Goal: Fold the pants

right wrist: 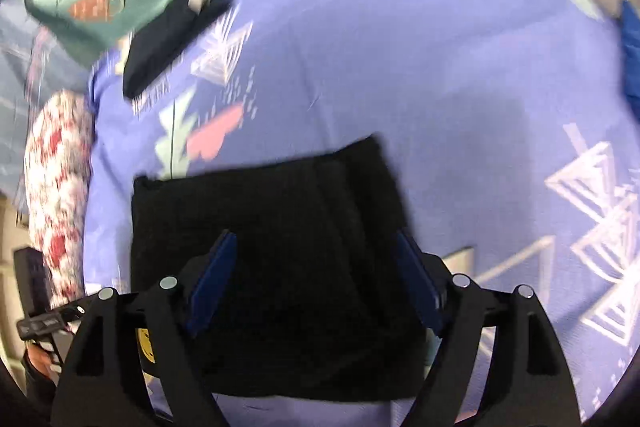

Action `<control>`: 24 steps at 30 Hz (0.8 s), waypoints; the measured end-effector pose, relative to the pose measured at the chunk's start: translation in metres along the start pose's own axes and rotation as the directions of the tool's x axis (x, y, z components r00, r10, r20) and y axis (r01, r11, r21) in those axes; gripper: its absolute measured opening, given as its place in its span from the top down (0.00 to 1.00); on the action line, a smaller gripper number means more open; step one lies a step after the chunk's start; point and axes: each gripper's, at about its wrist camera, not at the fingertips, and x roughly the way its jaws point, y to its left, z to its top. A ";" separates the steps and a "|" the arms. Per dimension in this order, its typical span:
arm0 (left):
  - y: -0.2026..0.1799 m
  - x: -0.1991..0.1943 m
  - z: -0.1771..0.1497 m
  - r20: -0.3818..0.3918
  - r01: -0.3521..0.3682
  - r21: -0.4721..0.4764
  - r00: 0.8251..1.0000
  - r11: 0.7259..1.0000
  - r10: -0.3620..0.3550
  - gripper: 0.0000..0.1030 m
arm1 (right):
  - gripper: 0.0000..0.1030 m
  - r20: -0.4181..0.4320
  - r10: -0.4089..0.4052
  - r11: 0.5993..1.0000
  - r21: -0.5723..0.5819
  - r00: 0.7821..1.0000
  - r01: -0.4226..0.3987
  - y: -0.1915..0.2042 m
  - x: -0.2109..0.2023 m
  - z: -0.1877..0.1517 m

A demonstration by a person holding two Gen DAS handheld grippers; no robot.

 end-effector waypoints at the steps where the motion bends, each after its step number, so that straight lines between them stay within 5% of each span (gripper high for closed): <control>1: 0.002 -0.002 -0.001 0.005 0.000 -0.005 1.000 1.000 0.000 0.02 | 0.23 -0.026 -0.007 1.000 -0.008 1.000 0.007 0.004 0.009 -0.001; 5: 0.015 -0.006 -0.005 0.013 0.002 -0.048 1.000 0.999 -0.001 0.02 | 0.26 -0.052 -0.016 0.999 -0.051 0.999 0.013 0.007 0.018 -0.007; 8: 0.020 -0.005 -0.006 0.007 0.005 -0.072 1.000 0.997 -0.004 0.02 | 0.58 -0.074 0.024 0.998 -0.060 0.997 -0.028 0.001 0.014 -0.007; 12: 0.017 -0.002 -0.003 0.002 -0.004 -0.066 1.000 0.998 0.005 0.02 | 0.76 -0.022 0.069 0.994 -0.086 0.997 -0.071 0.013 -0.010 -0.004; 17: 0.009 -0.009 0.000 0.022 -0.005 -0.029 1.000 1.000 0.006 0.02 | 0.79 0.099 0.158 0.976 -0.166 0.982 -0.141 0.040 -0.072 -0.006; 22: 0.001 -0.005 0.003 0.016 -0.002 -0.011 1.000 1.000 0.002 0.02 | 0.78 0.093 0.074 0.992 -0.108 0.993 -0.064 0.008 -0.062 -0.006; 23: -0.003 -0.002 0.005 0.012 -0.004 -0.004 1.000 1.000 0.004 0.02 | 0.73 0.064 0.037 0.998 -0.062 0.997 -0.033 -0.008 -0.043 -0.007; 24: -0.007 0.001 0.006 0.007 -0.007 0.004 1.000 1.000 0.007 0.02 | 0.58 0.015 -0.024 0.999 -0.026 1.000 0.025 -0.023 -0.022 -0.010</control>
